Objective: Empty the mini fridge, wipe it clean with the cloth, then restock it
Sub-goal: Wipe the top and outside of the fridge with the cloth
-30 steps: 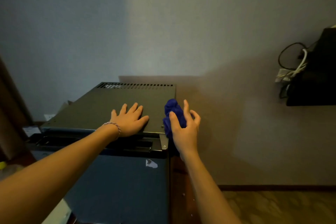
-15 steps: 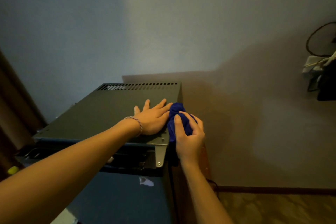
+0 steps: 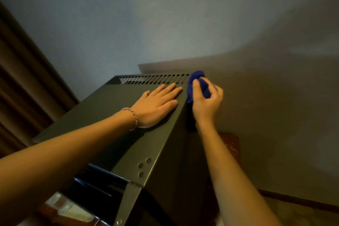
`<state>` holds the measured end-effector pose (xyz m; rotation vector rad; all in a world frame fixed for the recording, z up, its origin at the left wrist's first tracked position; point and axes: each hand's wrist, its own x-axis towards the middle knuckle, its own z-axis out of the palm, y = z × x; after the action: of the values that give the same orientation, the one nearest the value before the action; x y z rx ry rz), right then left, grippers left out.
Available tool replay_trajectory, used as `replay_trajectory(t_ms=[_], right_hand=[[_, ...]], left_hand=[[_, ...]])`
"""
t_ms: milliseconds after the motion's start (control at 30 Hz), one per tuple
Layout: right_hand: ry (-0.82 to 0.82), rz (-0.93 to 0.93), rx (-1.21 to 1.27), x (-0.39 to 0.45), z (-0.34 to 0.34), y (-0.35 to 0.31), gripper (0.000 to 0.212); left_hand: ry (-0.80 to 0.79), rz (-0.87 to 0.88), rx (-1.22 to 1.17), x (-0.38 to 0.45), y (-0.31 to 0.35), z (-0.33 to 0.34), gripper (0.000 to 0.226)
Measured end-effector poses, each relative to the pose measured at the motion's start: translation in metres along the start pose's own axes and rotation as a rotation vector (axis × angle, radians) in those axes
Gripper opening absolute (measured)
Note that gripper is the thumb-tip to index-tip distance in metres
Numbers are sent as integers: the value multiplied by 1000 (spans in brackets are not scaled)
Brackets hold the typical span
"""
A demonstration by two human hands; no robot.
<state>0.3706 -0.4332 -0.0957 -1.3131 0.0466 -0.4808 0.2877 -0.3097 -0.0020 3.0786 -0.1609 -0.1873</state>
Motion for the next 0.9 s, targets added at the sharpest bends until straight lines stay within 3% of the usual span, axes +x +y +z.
replay_trajectory(t_ms=[200,400,633,900], right_hand=[[14,80,-56,60,14,28,34],[-21,146,-69,45,1,59,34],[31,112,-186,-80,-47,88,48],[21,-43,-87,-220,-90,25,31]], left_hand=[[-4,1,-7,3,-5,1,76],[7,-5,-29,4,-6,0,87],[53,-97,-42,13,4,-2,89],[91,-127,-80,15,21,3,80]])
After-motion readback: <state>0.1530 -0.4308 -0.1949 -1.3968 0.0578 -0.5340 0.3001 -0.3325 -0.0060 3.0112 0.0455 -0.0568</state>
